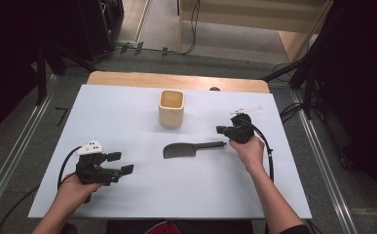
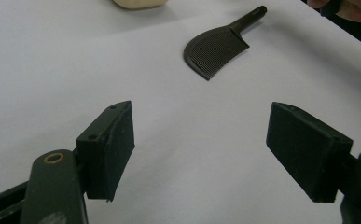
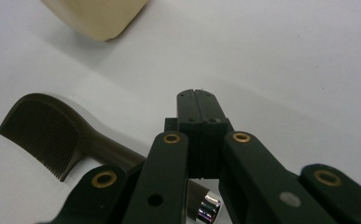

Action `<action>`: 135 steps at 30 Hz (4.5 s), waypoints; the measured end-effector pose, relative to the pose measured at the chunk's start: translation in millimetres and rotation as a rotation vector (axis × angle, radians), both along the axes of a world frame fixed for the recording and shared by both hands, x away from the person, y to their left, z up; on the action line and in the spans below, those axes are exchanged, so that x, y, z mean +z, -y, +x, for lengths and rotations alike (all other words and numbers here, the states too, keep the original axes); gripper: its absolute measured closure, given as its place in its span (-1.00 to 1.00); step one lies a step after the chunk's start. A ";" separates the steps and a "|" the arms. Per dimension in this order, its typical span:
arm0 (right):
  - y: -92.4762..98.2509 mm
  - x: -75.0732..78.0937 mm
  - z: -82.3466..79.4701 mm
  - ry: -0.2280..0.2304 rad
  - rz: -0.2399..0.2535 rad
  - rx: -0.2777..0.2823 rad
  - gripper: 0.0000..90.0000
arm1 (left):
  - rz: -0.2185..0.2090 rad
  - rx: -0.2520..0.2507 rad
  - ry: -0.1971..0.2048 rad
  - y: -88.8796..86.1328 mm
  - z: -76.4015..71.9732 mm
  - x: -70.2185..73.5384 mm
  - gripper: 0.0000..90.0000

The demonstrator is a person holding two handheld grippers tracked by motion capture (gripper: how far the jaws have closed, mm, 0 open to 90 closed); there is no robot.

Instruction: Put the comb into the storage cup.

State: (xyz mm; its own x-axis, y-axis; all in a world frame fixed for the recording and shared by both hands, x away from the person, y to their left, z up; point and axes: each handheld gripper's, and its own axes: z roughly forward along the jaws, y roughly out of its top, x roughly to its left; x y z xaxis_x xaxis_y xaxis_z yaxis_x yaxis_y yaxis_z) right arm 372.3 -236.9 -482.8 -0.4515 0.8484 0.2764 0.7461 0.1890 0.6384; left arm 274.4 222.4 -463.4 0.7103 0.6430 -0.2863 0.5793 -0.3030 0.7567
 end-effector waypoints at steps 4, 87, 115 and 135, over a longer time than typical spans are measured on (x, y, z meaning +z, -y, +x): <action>2.1 -4.5 0.6 -0.017 0.008 0.004 0.95 | 0.000 0.000 0.000 0.0 -0.1 0.1 -0.45; -22.7 -22.0 -60.7 -0.180 -0.046 0.216 0.95 | -0.012 0.005 -0.003 -1.7 0.6 0.3 -0.45; 8.4 14.2 -86.9 -0.016 0.091 0.175 -0.15 | -0.010 -0.033 -0.016 1.9 -1.0 -2.5 -0.45; 22.9 8.2 -122.4 -0.002 0.105 0.209 -0.41 | -0.050 -0.028 0.007 1.4 -2.0 -1.4 -0.39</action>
